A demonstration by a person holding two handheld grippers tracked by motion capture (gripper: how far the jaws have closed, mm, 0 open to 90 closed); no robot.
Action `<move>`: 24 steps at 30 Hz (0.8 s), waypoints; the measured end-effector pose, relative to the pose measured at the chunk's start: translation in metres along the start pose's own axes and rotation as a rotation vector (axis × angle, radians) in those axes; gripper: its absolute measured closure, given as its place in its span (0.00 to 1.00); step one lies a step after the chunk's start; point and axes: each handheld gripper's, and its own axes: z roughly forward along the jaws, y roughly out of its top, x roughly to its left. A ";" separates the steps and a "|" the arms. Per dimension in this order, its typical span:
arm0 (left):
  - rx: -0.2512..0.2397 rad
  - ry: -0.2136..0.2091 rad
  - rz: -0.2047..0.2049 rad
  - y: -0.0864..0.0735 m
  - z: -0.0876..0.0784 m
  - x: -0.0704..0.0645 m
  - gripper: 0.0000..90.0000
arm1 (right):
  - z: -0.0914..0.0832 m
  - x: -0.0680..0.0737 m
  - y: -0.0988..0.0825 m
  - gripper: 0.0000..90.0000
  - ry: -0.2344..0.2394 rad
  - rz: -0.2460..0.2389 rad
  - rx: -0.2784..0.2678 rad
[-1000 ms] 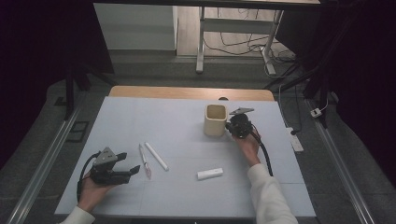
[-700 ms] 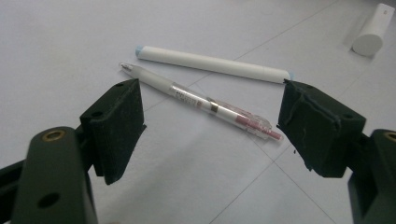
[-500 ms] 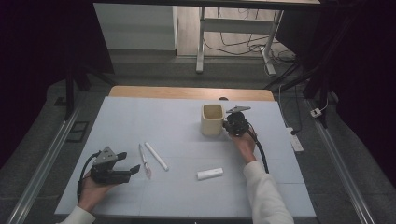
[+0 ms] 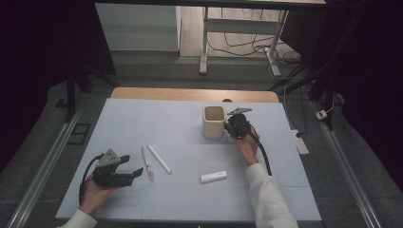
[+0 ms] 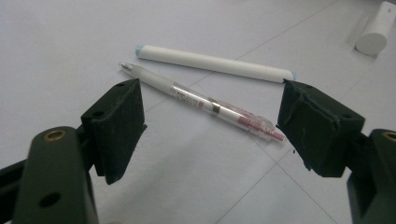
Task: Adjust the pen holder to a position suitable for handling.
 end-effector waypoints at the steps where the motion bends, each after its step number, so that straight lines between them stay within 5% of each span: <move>1: 0.000 0.000 0.000 0.000 0.000 0.000 0.26 | 0.001 0.002 0.001 0.99 0.004 -0.007 -0.001; 24: 0.001 0.011 0.016 0.000 -0.001 -0.001 0.26 | 0.012 0.029 0.015 0.99 0.043 -0.072 0.018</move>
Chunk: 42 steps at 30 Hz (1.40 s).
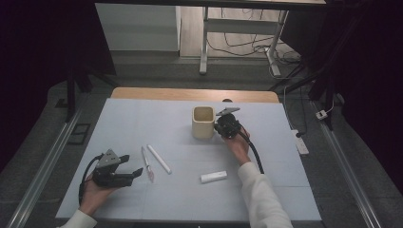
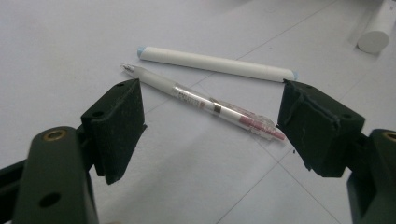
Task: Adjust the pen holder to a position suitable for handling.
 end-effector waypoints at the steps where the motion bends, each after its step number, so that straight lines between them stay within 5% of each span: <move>1: 0.000 0.000 0.000 0.000 0.000 0.000 0.26 | 0.000 0.001 0.001 0.99 0.001 -0.004 0.001; 19: 0.004 -0.003 -0.001 0.000 0.000 -0.001 0.26 | 0.009 0.015 0.009 0.99 0.019 -0.023 -0.005; 42: 0.008 -0.005 -0.003 -0.002 0.001 0.001 0.26 | 0.006 0.013 0.006 0.99 0.054 -0.059 -0.009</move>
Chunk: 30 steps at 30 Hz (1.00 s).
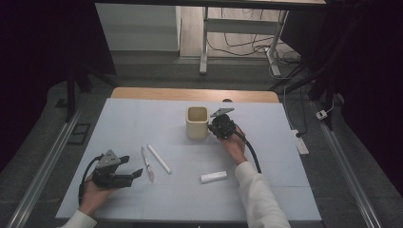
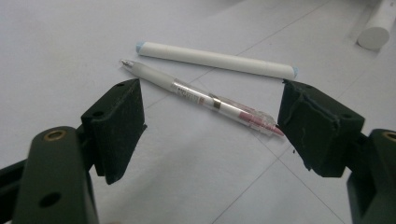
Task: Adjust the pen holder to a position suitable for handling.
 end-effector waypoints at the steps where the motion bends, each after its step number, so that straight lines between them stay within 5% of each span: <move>1: 0.001 0.000 0.001 0.000 0.000 0.000 0.26 | -0.001 0.000 0.000 0.99 0.002 -0.003 0.000; 9: 0.001 0.001 -0.005 -0.001 0.000 0.000 0.26 | -0.016 0.004 -0.006 0.99 0.001 -0.054 -0.017; 22: 0.005 0.002 -0.002 -0.001 0.001 0.000 0.26 | -0.062 -0.006 -0.046 0.99 -0.012 -0.015 -0.073; 25: 0.004 0.003 -0.005 -0.001 0.000 0.000 0.26 | -0.074 -0.005 -0.057 0.82 -0.004 -0.015 -0.089; 30: 0.005 0.002 0.001 -0.001 0.000 -0.001 0.26 | -0.085 -0.002 -0.067 0.70 -0.002 -0.009 -0.103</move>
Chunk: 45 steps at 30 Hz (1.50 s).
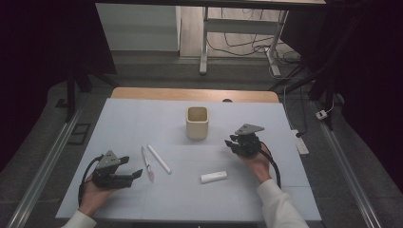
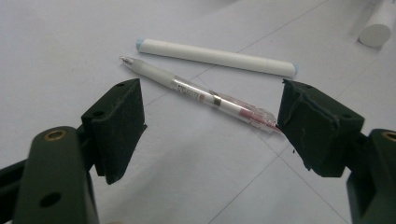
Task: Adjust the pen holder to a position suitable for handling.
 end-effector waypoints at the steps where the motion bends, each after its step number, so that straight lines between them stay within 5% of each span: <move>1: -0.002 -0.001 0.002 0.000 0.000 -0.001 0.26 | -0.003 0.001 -0.002 0.67 0.006 0.005 -0.007; 7: -0.001 -0.005 0.008 0.000 -0.001 -0.002 0.26 | -0.026 0.005 -0.016 0.57 0.008 0.017 -0.053; 24: 0.002 -0.025 0.010 -0.001 0.001 -0.002 0.26 | -0.087 0.018 -0.072 0.53 0.031 0.018 -0.098; 35: 0.018 -0.024 0.006 -0.005 0.003 0.001 0.27 | -0.102 0.018 -0.085 0.52 0.028 0.017 -0.116; 45: 0.016 -0.016 0.002 -0.004 0.000 0.000 0.27 | -0.100 0.021 -0.088 0.51 0.027 -0.037 -0.094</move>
